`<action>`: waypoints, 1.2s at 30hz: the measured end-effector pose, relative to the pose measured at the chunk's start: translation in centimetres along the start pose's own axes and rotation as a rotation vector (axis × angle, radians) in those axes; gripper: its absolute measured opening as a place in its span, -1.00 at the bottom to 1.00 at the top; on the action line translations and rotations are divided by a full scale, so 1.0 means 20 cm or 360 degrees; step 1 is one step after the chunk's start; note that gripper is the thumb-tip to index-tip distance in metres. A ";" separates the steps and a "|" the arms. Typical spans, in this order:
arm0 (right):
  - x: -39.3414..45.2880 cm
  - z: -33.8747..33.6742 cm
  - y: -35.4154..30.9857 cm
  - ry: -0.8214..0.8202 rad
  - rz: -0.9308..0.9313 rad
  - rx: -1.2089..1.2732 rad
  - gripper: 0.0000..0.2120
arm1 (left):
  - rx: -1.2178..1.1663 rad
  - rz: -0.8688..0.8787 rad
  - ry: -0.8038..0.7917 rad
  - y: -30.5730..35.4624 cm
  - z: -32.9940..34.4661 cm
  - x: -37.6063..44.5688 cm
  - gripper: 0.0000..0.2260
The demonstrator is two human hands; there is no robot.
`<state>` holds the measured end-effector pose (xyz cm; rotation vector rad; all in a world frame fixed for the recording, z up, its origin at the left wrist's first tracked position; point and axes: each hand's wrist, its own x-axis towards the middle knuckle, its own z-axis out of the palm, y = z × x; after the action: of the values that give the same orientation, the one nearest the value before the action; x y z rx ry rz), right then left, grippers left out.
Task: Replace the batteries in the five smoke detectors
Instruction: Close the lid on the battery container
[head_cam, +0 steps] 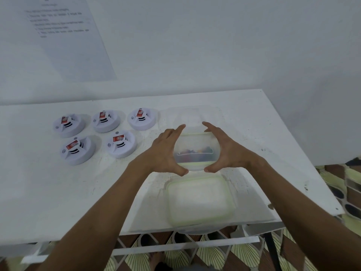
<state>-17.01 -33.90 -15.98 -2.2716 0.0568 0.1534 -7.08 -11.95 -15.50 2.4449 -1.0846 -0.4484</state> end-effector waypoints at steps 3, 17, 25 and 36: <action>0.01 0.00 0.00 -0.0067 -0.0002 -0.0057 0.27 | 0.0103 0.0013 -0.0032 0.01 0.01 0.01 0.15; 0.02 0.00 0.00 0.0010 -0.0087 -0.0080 0.19 | 0.0071 -0.0035 0.0055 0.02 0.03 0.01 0.07; -0.09 0.08 0.05 0.0224 -0.0041 0.0238 0.25 | -0.0389 -0.0190 0.0314 0.02 0.12 -0.11 0.17; -0.14 0.19 0.08 0.0338 0.0121 0.0725 0.24 | -0.1625 -0.0295 0.0554 0.07 0.24 -0.17 0.09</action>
<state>-20.27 -31.95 -19.26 -1.8231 0.2634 -0.0582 -12.24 -11.36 -18.48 1.6060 -0.3222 -0.4541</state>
